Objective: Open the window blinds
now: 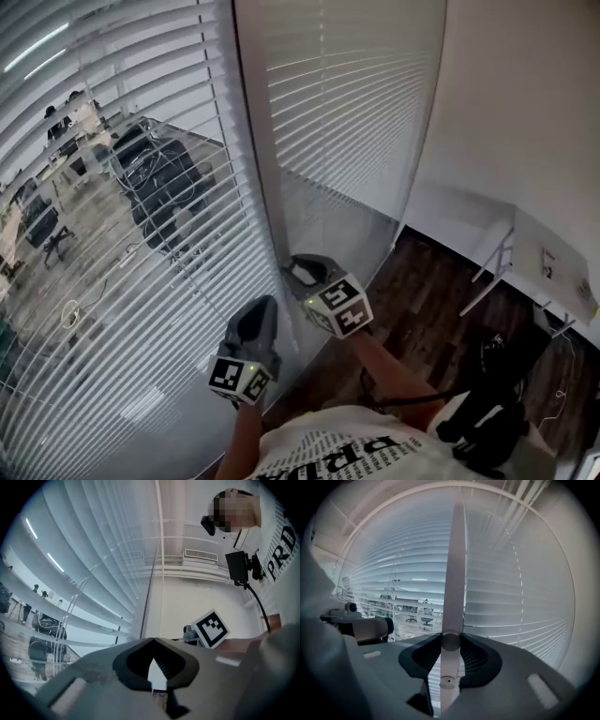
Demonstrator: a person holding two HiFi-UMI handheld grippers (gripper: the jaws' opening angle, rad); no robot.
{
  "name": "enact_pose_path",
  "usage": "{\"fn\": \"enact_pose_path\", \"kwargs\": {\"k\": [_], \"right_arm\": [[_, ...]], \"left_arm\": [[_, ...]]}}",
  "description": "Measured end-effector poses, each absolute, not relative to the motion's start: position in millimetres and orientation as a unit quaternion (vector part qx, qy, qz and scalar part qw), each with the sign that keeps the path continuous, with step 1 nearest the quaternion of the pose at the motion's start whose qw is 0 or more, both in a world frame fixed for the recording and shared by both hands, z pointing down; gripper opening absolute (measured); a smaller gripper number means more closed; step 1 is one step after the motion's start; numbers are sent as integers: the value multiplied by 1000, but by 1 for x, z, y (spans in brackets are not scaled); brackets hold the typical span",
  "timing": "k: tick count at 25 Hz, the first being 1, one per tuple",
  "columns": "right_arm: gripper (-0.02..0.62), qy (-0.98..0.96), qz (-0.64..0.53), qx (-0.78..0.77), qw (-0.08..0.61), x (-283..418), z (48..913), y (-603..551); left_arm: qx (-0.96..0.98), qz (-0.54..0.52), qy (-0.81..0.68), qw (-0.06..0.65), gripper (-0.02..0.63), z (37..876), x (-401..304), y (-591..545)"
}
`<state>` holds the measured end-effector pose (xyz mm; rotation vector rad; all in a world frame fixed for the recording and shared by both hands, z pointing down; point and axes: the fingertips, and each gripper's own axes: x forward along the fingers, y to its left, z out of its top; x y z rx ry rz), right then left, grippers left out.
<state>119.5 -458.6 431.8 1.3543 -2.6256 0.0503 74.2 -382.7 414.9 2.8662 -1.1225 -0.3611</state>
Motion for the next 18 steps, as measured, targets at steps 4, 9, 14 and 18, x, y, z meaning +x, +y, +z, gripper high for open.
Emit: {"fn": "enact_pose_path", "kwargs": {"k": [4, 9, 14, 18], "right_arm": [[130, -883, 19, 459, 97, 124, 434, -456], [130, -883, 18, 459, 96, 122, 433, -457], [130, -882, 16, 460, 96, 124, 433, -460], [130, -880, 16, 466, 91, 127, 433, -459]], "left_arm": [[925, -118, -362, 23, -8, 415, 74, -380], [925, -118, -362, 14, -8, 417, 70, -380], [925, -120, -360, 16, -8, 418, 72, -382], [926, -119, -357, 22, -8, 420, 72, -381]]}}
